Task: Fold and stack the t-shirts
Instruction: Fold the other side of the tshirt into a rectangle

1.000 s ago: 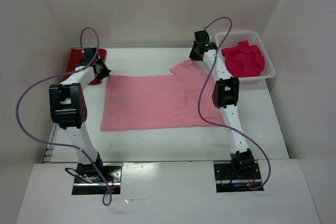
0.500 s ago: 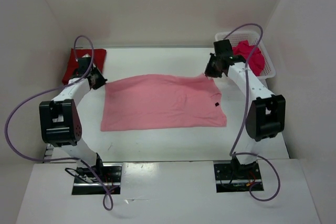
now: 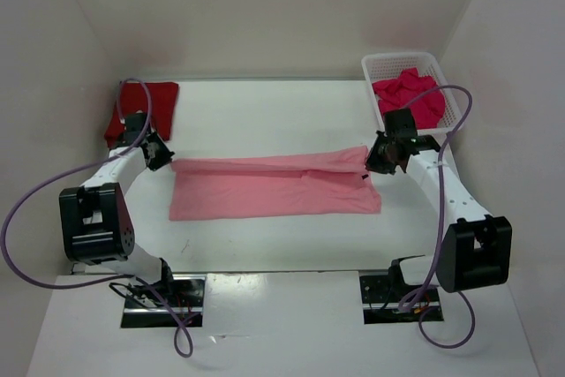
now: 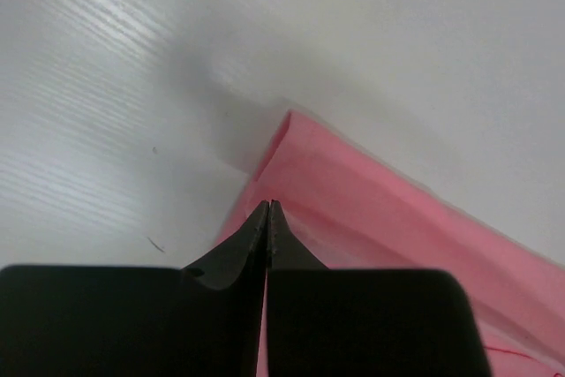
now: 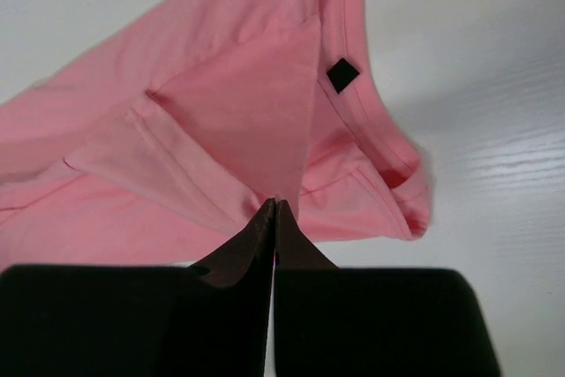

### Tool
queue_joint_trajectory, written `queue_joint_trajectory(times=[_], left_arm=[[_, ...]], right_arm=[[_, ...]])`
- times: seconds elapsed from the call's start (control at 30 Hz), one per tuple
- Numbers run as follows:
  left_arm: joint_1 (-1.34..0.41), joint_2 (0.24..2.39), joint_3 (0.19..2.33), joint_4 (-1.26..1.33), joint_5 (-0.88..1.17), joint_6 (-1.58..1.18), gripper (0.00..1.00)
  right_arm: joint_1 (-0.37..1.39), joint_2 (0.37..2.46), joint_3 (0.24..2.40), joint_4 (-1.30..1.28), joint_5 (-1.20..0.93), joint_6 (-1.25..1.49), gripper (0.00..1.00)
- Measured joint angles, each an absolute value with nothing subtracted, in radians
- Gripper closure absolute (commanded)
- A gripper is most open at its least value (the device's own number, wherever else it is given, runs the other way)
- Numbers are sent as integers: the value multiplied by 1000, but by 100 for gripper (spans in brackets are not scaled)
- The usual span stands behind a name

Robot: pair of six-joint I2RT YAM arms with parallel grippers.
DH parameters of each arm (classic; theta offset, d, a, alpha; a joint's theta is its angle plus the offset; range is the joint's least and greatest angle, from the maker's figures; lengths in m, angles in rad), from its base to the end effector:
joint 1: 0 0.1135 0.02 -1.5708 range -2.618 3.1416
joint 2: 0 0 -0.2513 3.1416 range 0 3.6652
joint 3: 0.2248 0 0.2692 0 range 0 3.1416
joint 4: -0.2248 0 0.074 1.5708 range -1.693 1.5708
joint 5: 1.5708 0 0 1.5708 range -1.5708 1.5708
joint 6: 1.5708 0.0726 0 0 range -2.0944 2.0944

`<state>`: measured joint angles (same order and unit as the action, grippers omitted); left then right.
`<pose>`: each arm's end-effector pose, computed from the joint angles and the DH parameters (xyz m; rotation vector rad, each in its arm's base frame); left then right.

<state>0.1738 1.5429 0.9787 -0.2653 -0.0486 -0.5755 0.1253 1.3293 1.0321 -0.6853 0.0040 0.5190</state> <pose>0.3596 0.0667 0.1670 -0.9004 2.2279 -0.1291 0.3074 0.0384 0.2161 0.5045 2.5218 0.2418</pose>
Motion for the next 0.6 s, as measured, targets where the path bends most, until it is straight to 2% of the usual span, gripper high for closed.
queue_joint_trajectory(times=[0.17, 0.2, 0.27, 0.33, 0.4, 0.5, 0.53, 0.6], left_arm=[[186, 1541, 965, -292, -56, -575, 91], [188, 1541, 959, -294, -57, -575, 88], [192, 1536, 949, -303, -56, -574, 74], [203, 1522, 941, -319, -49, -579, 59], [220, 1490, 937, -329, -45, -591, 59], [236, 1404, 935, -329, -25, -608, 59], [237, 1376, 935, -322, -12, -610, 59], [219, 1344, 935, -299, 14, -611, 59]], right_arm=[[125, 1326, 1020, -712, -1, 529, 90], [125, 1326, 1020, -718, -3, 530, 83], [125, 1326, 1019, -731, -6, 536, 72], [125, 1324, 1015, -742, -10, 537, 68], [125, 1317, 1009, -756, -14, 536, 68], [128, 1309, 1007, -759, -24, 537, 86], [135, 1313, 1008, -756, -26, 538, 97], [168, 1343, 1015, -749, -21, 540, 100]])
